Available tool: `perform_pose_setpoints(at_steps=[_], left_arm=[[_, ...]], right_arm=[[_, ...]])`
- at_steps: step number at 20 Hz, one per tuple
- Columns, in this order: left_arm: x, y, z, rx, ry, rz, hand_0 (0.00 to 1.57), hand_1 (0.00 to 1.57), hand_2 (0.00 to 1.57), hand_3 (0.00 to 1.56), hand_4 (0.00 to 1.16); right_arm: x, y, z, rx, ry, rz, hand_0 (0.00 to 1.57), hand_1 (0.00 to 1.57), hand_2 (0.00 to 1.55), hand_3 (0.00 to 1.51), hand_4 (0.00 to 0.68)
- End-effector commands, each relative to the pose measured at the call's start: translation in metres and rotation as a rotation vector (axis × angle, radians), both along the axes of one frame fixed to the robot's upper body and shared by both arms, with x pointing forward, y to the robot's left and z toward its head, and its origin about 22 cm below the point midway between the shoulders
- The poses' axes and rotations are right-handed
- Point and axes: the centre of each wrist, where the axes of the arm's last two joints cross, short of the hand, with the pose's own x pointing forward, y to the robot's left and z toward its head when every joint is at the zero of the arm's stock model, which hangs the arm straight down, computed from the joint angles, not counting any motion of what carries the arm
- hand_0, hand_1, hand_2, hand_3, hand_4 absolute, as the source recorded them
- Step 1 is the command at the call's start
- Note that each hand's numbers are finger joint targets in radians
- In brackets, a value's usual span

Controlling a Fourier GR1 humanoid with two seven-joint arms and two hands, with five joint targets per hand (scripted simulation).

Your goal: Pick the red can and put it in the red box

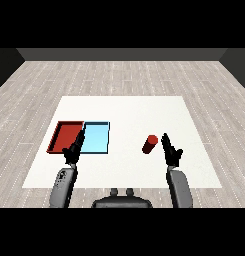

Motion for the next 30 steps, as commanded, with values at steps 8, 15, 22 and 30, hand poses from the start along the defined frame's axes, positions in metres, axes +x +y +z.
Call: perform_pose_setpoints(at_steps=[8, 15, 22, 30], left_arm=[[-0.005, -0.001, 0.018, -0.057, -0.330, 0.067, 0.00, 0.00, 0.00, 0.00, 0.00], [-0.002, 0.011, 0.009, -0.079, -0.357, 0.055, 0.00, 0.00, 0.00, 0.00, 0.00], [0.008, 0.018, 0.007, -0.078, -0.376, 0.052, 0.00, 0.00, 0.00, 0.00, 0.00], [-0.018, 0.014, -0.010, -0.080, -0.369, 0.060, 0.00, 0.00, 0.00, 0.00, 0.00]], right_arm=[[-0.006, -0.049, 0.018, 0.099, -0.267, 0.122, 0.00, 0.00, 0.00, 0.00, 0.000], [-0.006, -0.073, 0.006, 0.088, -0.303, 0.140, 0.00, 0.00, 0.00, 0.00, 0.000], [0.004, -0.080, 0.006, 0.098, -0.281, 0.128, 0.00, 0.00, 0.00, 0.00, 0.000], [0.009, -0.092, 0.005, 0.115, -0.299, 0.144, 0.00, 0.00, 0.00, 0.00, 0.000]])
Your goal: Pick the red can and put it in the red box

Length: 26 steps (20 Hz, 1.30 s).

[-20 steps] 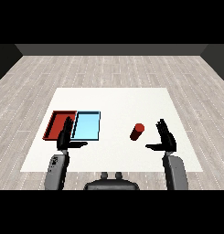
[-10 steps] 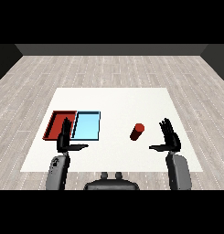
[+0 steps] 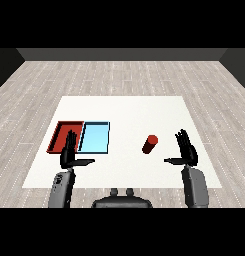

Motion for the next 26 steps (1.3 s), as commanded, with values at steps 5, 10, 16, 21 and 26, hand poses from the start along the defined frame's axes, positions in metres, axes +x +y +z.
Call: perform_pose_setpoints(at_steps=[5, 10, 16, 21, 26], left_arm=[[0.010, -0.007, 0.002, 0.012, 0.002, -0.013, 0.00, 0.00, 0.00, 0.00, 0.00], [-0.014, 0.001, -0.002, -0.023, 0.001, -0.002, 0.00, 0.00, 0.00, 0.00, 0.00], [-0.002, 0.001, -0.009, -0.033, -0.014, -0.003, 0.00, 0.00, 0.00, 0.00, 0.00], [0.011, -0.014, 0.003, -0.034, -0.009, -0.012, 0.00, 0.00, 0.00, 0.00, 0.00], [0.012, 0.005, -0.004, -0.053, -0.010, -0.004, 0.00, 0.00, 0.00, 0.00, 0.00]], right_arm=[[0.002, 0.025, -0.018, 0.008, 0.006, 0.006, 0.00, 0.00, 0.00, 0.00, 0.000], [0.038, 0.009, -0.016, 0.047, 0.041, 0.019, 0.00, 0.00, 0.00, 0.00, 0.000], [0.037, 0.035, -0.023, 0.087, 0.071, 0.010, 0.00, 0.00, 0.00, 0.00, 0.000], [0.048, 0.046, -0.052, 0.113, 0.085, 0.023, 0.00, 0.00, 0.00, 0.00, 0.000], [0.059, 0.044, -0.040, 0.125, 0.096, 0.046, 0.00, 0.00, 0.00, 0.00, 0.000]])
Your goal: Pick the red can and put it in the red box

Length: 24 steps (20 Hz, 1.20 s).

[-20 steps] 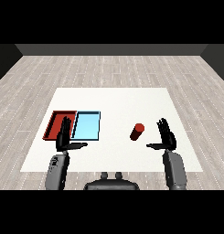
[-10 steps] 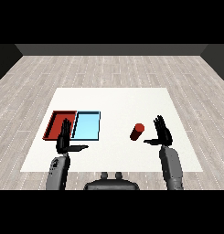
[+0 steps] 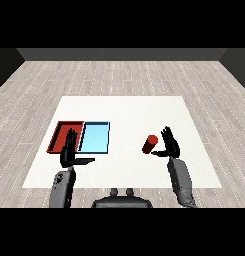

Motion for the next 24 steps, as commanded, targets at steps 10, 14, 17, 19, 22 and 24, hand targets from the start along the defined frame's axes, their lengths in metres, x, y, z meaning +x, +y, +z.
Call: perform_pose_setpoints(at_steps=[10, 14, 17, 19, 22, 24], left_arm=[[0.002, 0.005, -0.004, -0.019, 0.002, -0.007, 0.00, 0.00, 0.00, 0.00, 0.00], [-0.007, 0.014, -0.010, -0.009, -0.004, 0.007, 0.00, 0.00, 0.00, 0.00, 0.00], [-0.003, -0.006, 0.019, -0.005, -0.012, 0.010, 0.00, 0.00, 0.00, 0.00, 0.00], [-0.015, 0.006, -0.013, -0.014, -0.010, 0.013, 0.00, 0.00, 0.00, 0.00, 0.00], [-0.007, -0.011, 0.007, -0.023, -0.003, 0.019, 0.00, 0.00, 0.00, 0.00, 0.00], [-0.016, 0.005, 0.006, 0.001, -0.019, 0.014, 0.00, 0.00, 0.00, 0.00, 0.00]], right_arm=[[0.000, 0.021, -0.016, 0.057, 0.015, 0.029, 0.00, 0.00, 0.00, 0.00, 0.000], [0.001, 0.029, -0.038, 0.031, 0.044, 0.003, 0.00, 0.00, 0.00, 0.00, 0.000], [0.001, 0.015, -0.026, 0.073, 0.045, -0.006, 0.00, 0.00, 0.00, 0.00, 0.000], [0.015, 0.017, -0.031, 0.064, 0.042, 0.000, 0.00, 0.00, 0.00, 0.00, 0.000], [0.025, 0.041, -0.021, 0.059, 0.042, 0.033, 0.00, 0.00, 0.00, 0.00, 0.000], [0.033, 0.034, -0.026, 0.074, 0.049, 0.009, 0.00, 0.00, 0.00, 0.00, 0.000]])
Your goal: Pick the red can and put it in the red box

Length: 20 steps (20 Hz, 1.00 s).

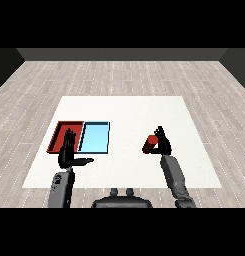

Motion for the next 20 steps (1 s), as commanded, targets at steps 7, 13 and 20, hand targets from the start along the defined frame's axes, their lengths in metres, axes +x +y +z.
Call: perform_pose_setpoints(at_steps=[7, 13, 20], left_arm=[[-0.011, 0.017, -0.002, -0.003, 0.006, -0.013, 0.00, 0.00, 0.00, 0.00, 0.00], [0.001, -0.002, -0.011, 0.010, -0.003, -0.010, 0.00, 0.00, 0.00, 0.00, 0.00], [0.010, -0.008, -0.006, -0.007, 0.002, 0.007, 0.00, 0.00, 0.00, 0.00, 0.00]], right_arm=[[0.012, -0.014, 0.008, -0.019, 0.004, -0.005, 0.00, 0.00, 0.00, 0.00, 0.000], [0.000, 0.006, 0.016, 0.008, 0.034, -0.001, 0.00, 0.00, 0.00, 0.00, 0.000], [0.010, 0.012, -0.013, -0.027, 0.031, 0.025, 0.00, 0.00, 0.00, 0.00, 0.000]])
